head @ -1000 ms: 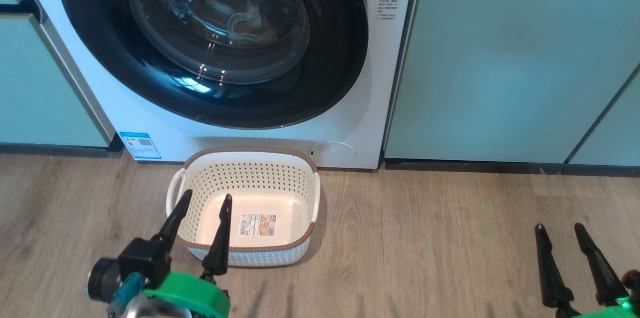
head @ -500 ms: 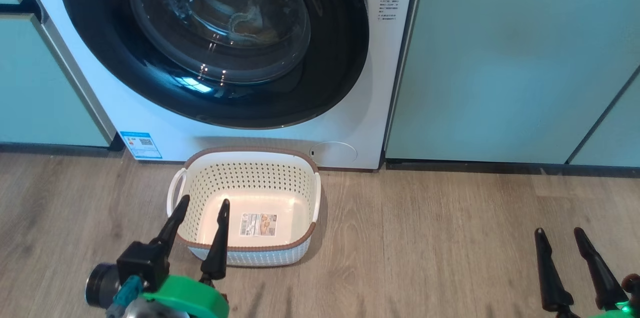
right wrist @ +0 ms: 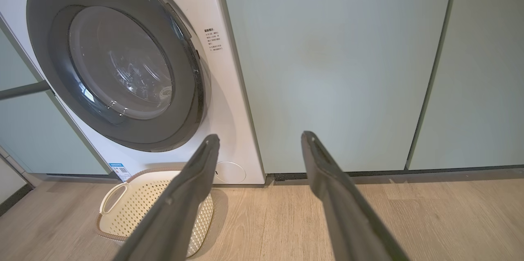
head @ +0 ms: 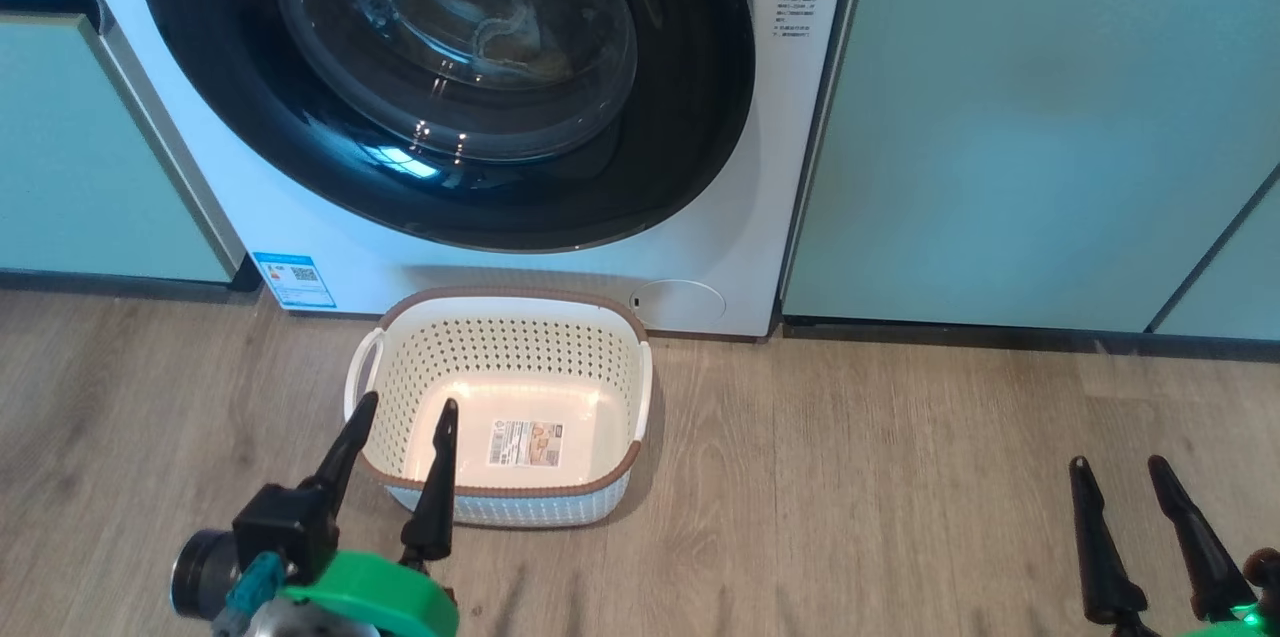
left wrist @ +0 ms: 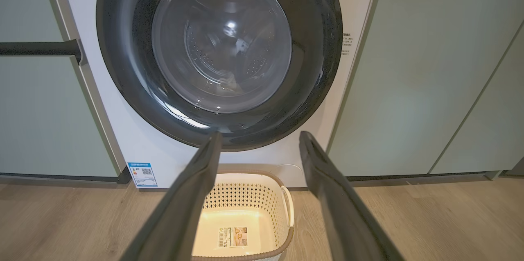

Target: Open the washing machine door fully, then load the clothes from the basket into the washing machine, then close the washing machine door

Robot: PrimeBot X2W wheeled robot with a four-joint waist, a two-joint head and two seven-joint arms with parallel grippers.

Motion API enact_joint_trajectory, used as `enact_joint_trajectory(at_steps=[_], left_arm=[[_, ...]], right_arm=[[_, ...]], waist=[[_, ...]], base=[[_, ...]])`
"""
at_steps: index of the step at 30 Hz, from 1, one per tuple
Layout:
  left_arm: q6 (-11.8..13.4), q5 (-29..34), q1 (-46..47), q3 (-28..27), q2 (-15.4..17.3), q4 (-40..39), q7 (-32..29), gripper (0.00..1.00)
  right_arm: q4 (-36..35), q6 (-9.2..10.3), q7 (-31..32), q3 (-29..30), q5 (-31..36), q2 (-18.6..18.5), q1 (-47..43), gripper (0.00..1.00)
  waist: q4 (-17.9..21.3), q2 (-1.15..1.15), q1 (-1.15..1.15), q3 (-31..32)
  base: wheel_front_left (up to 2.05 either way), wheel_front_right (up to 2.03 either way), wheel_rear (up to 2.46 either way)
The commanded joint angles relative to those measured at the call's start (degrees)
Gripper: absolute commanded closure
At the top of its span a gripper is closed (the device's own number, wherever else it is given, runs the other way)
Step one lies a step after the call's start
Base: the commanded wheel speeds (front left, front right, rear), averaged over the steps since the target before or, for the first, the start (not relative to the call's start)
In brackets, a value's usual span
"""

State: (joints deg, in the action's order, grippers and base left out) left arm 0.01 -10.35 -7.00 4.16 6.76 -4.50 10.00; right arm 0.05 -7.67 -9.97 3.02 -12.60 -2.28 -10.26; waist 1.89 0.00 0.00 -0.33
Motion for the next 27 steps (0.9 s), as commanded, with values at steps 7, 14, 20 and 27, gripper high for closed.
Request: enact_joint_trajectory(at_steps=[7, 14, 20, 27], left_arm=[[0.50, -0.74, 1.50, -1.48, 1.10, -1.73, -0.24, 0.00], [0.69, -0.89, 1.53, -1.20, 1.19, -1.74, -0.12, 0.00], [0.06, -2.26, -0.11, 1.09, -0.10, 1.82, -0.55, 1.00], [-0.29, -7.23, 0.67, 0.66, -0.02, 2.76, -1.29, 1.00]], right_arm=[[-1.69, 0.19, 0.17, -1.22, -0.51, -0.60, 2.09, 0.00], [-1.66, 0.19, 0.17, -1.15, -0.66, -0.60, 2.19, 0.00], [1.80, 0.00, 0.03, -0.35, -1.87, 0.14, -0.01, 1.00], [2.56, 0.01, 0.75, -0.44, -6.79, -0.26, 1.00, 1.00]], waist=[[-0.02, 0.00, 0.00, -0.04], [0.03, 0.00, 0.00, -0.10], [-0.01, 0.00, 0.00, -0.11], [-0.12, 0.00, 0.00, -0.09]], base=[[0.00, 0.00, 0.00], [0.00, 0.00, 0.00], [0.00, 0.00, 0.00], [0.00, 0.00, 0.00]])
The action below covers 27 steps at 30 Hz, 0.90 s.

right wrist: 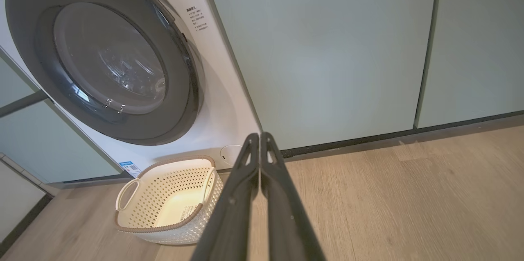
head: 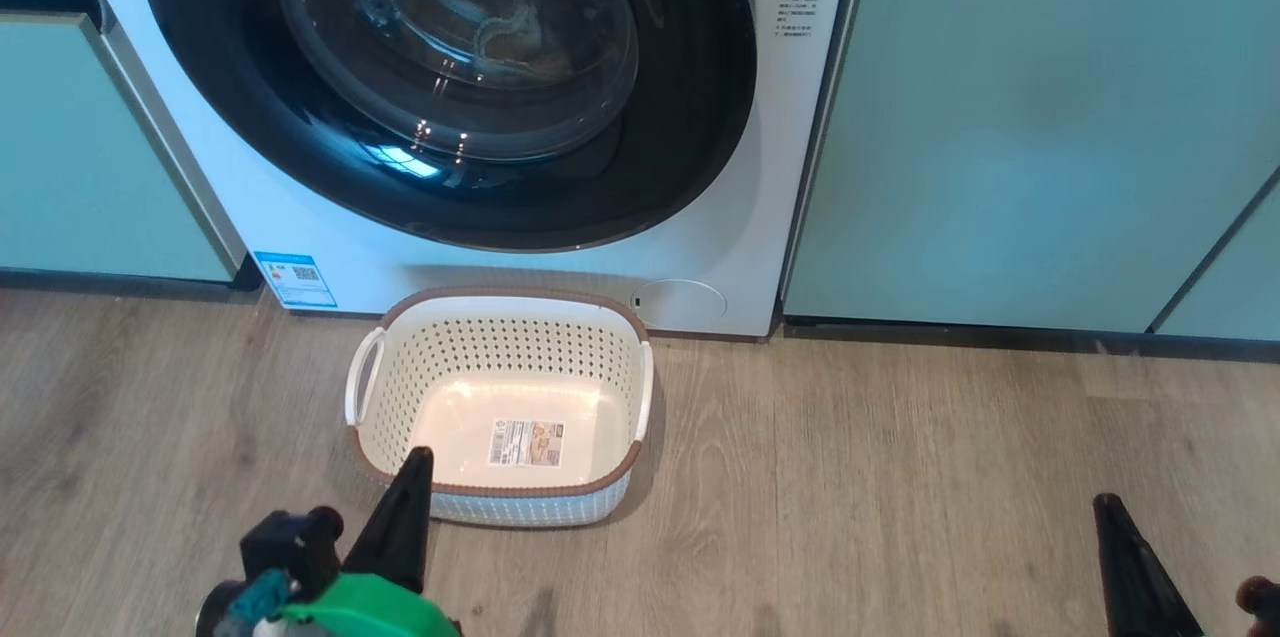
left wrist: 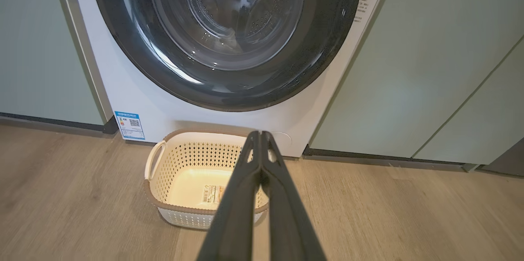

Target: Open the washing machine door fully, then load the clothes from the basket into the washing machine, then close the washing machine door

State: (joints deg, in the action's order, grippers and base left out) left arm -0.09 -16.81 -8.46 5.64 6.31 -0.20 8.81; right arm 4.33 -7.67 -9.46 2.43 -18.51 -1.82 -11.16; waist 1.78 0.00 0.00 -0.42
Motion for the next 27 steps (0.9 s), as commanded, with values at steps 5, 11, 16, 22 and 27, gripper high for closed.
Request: enact_joint_trajectory(at_steps=[5, 11, 16, 22, 27], left_arm=[[-0.54, -4.20, 2.73, -1.09, 0.44, -0.72, -0.59, 1.00], [-0.95, -8.26, 3.42, -1.42, 0.42, 0.23, -1.18, 1.00], [-1.33, -12.32, 4.10, -1.78, 0.39, 1.13, -1.79, 1.00], [-1.71, -16.36, 4.75, -2.16, 0.33, 1.98, -2.41, 1.00], [-1.96, -19.04, 5.17, -2.44, 0.28, 2.46, -2.84, 1.00]], right_arm=[[-1.17, 0.02, 0.72, 0.05, -4.26, -0.94, 2.62, 1.00], [-0.57, 0.03, 1.31, -0.03, -8.25, -1.16, 3.42, 1.00], [0.01, 0.04, 1.93, -0.07, -12.24, -1.35, 4.21, 1.00], [0.58, 0.05, 2.57, -0.08, -16.19, -1.53, 4.99, 1.00], [0.96, 0.05, 3.01, -0.07, -18.82, -1.63, 5.51, 1.00]], waist=[[-0.08, 0.00, 0.00, 0.01], [-0.18, 0.00, 0.00, 0.03], [-0.27, 0.00, 0.00, 0.04], [-0.36, 0.00, 0.00, 0.06], [-0.42, 0.00, 0.00, 0.06]], base=[[0.00, 0.00, 0.00], [0.00, 0.00, 0.00], [0.00, 0.00, 0.00], [0.00, 0.00, 0.00], [0.00, 0.00, 0.00]])
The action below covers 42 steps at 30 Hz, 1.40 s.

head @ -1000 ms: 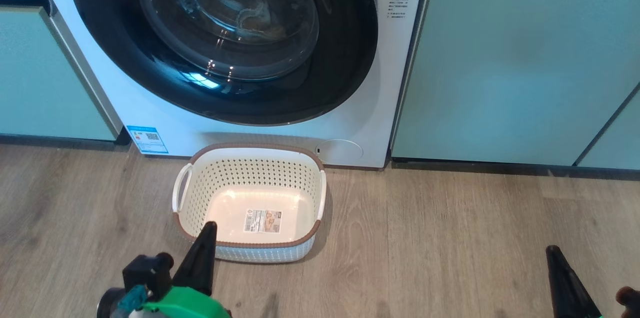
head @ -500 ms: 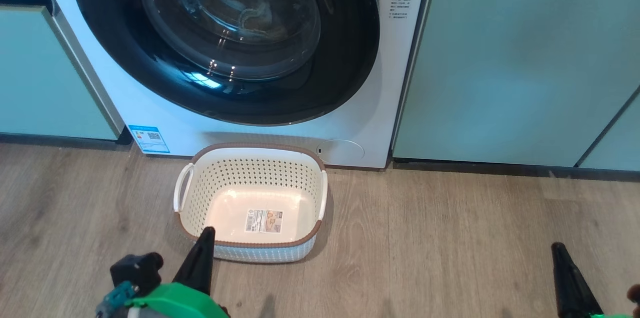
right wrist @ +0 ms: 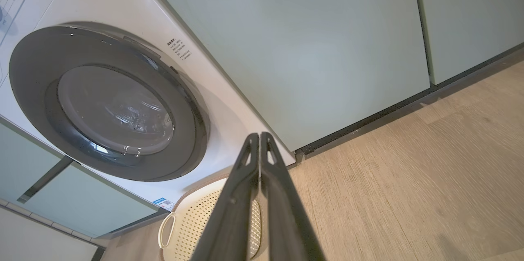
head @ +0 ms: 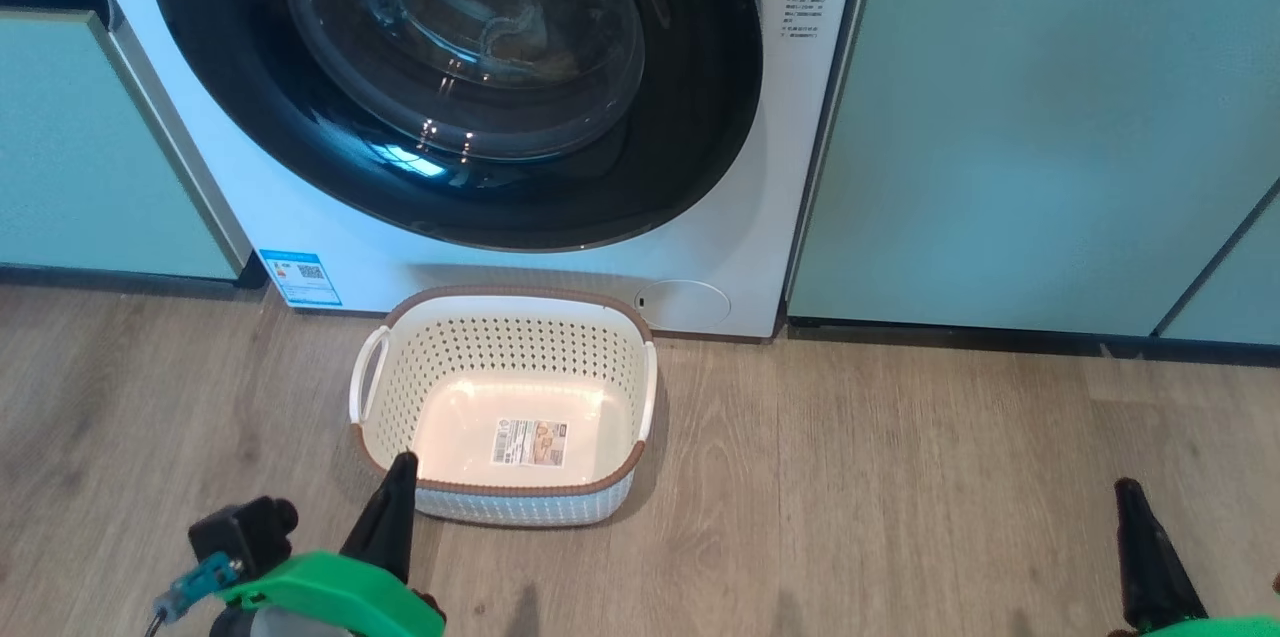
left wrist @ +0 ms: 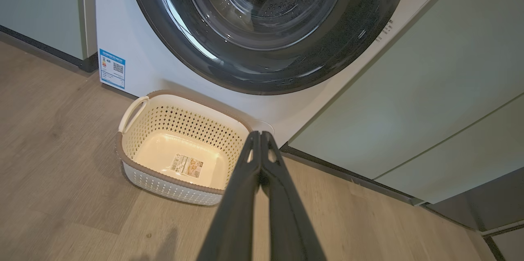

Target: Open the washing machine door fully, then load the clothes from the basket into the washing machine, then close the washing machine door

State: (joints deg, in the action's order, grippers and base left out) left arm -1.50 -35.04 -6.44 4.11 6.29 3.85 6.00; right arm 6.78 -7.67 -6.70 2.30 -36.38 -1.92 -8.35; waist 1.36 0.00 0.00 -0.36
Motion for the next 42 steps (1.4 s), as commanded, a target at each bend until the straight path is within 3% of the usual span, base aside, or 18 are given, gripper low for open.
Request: enact_joint_trajectory(at_steps=[1, 42], left_arm=[[-0.61, -1.48, 3.25, -0.98, 0.29, -1.47, -0.15, 1.00], [-3.13, -28.44, 7.51, -4.36, -0.62, 3.87, -5.00, 1.00]], right_arm=[[-1.39, 0.06, 0.35, 0.07, -1.60, -1.56, 2.83, 1.00], [2.56, 0.12, 5.33, 0.74, -27.98, -2.19, 8.19, 1.00]], waist=[[-0.02, 0.00, 0.00, 0.00], [-0.65, 0.00, 0.00, 0.08]], base=[[0.00, 0.00, 0.00], [0.00, 0.00, 0.00]])
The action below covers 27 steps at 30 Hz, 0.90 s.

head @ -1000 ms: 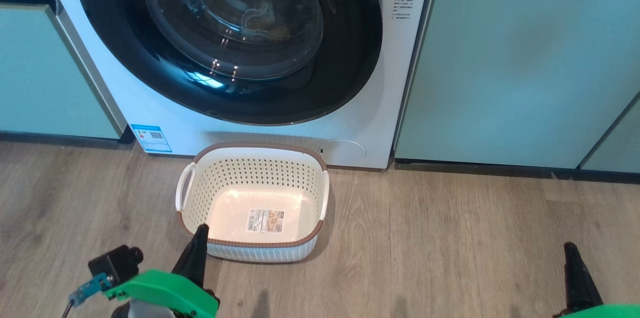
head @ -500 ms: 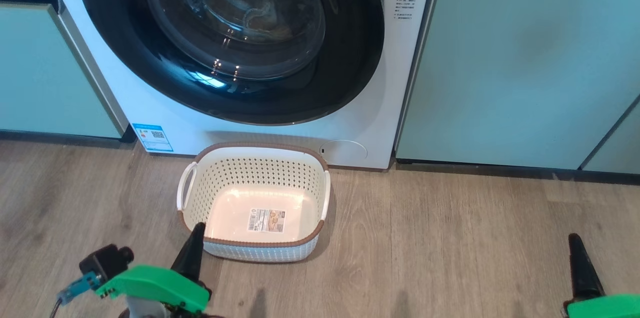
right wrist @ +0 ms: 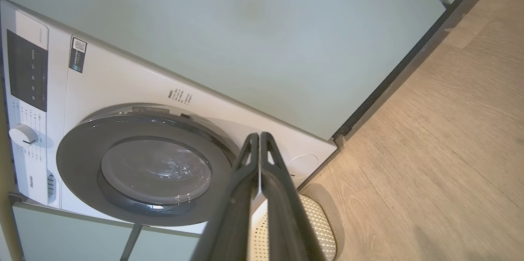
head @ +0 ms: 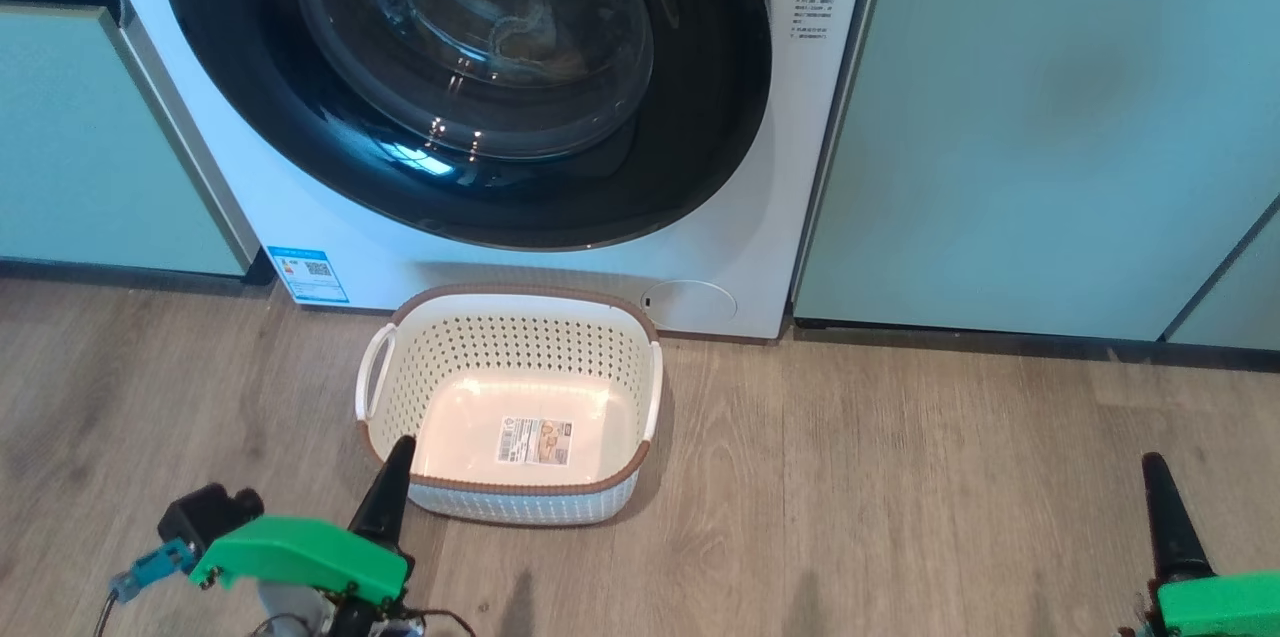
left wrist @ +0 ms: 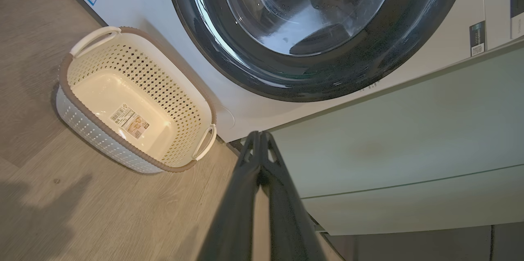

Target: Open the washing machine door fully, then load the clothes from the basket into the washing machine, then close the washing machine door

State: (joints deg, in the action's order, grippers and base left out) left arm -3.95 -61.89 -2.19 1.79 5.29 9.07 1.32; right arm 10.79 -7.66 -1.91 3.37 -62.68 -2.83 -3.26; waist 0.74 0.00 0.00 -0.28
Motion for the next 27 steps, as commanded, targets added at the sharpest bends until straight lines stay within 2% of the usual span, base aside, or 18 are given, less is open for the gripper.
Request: enact_joint_trajectory(at_steps=[1, 27], left_arm=[[-0.68, -1.59, 3.27, -2.03, 0.38, -1.35, -0.32, 1.00], [-2.27, -18.39, 6.03, -4.50, -0.43, 2.13, -3.67, 1.00]], right_arm=[[-1.45, 0.11, 0.54, -0.32, -1.68, -1.28, 3.09, 1.00], [1.09, 0.14, 3.99, 0.47, -18.10, -1.42, 6.52, 1.00]], waist=[[-0.02, 0.00, 0.00, 0.00], [-0.42, 0.00, 0.00, 0.05]], base=[[0.00, 0.00, 0.00], [0.00, 0.00, 0.00]])
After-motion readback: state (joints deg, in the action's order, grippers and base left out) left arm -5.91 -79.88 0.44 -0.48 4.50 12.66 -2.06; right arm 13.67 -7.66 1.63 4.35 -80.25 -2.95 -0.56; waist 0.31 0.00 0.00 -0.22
